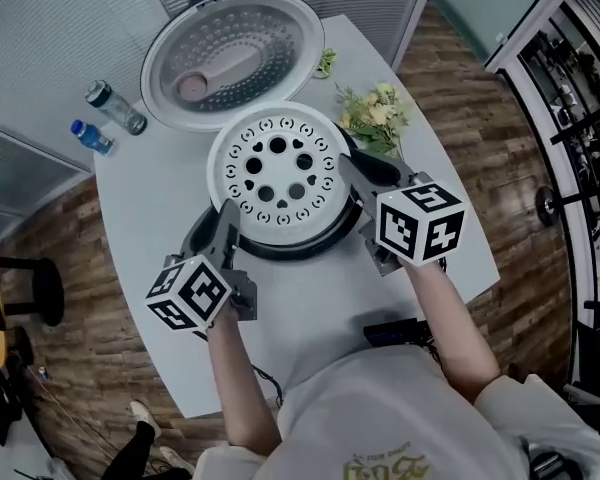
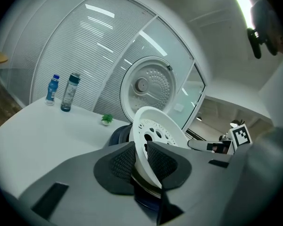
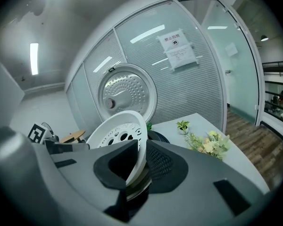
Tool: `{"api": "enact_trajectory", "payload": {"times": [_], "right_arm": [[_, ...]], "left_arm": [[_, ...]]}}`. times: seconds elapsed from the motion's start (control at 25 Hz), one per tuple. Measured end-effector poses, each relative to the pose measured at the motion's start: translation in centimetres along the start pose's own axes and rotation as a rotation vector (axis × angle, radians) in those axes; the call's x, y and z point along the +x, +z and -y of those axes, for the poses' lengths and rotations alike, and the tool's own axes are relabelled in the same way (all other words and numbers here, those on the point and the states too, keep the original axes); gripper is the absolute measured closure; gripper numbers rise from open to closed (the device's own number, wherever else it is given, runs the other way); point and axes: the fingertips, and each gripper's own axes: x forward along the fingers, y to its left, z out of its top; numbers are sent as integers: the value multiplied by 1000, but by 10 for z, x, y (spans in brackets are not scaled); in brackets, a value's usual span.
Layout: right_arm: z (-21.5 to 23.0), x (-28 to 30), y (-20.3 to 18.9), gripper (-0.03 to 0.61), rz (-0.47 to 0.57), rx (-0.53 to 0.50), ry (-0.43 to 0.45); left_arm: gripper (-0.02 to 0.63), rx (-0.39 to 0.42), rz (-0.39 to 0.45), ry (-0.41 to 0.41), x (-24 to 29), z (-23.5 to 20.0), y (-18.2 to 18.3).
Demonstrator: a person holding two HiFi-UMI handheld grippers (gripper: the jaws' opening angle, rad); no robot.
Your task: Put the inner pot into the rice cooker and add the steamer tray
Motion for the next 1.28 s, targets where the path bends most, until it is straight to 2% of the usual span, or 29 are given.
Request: {"api": "enact_trajectory", "payload": {"times": [0.12,0.44,0.96,1.28], "right_arm": [[1,1,-5,525,-17,-22,-4],[3,10,-10,515,-38,-130,-38],[6,16,-15,511,-50,-214,-74],[8,18,-18,506,-60,-240,-89]], "left_arm": [[534,19,-16,16,1,-1,-4],[515,141,-57,88,6,-6,-12],[491,242,-83,133,11,-8,-14],[480,279,-95,162,13,-9,-14]]}}
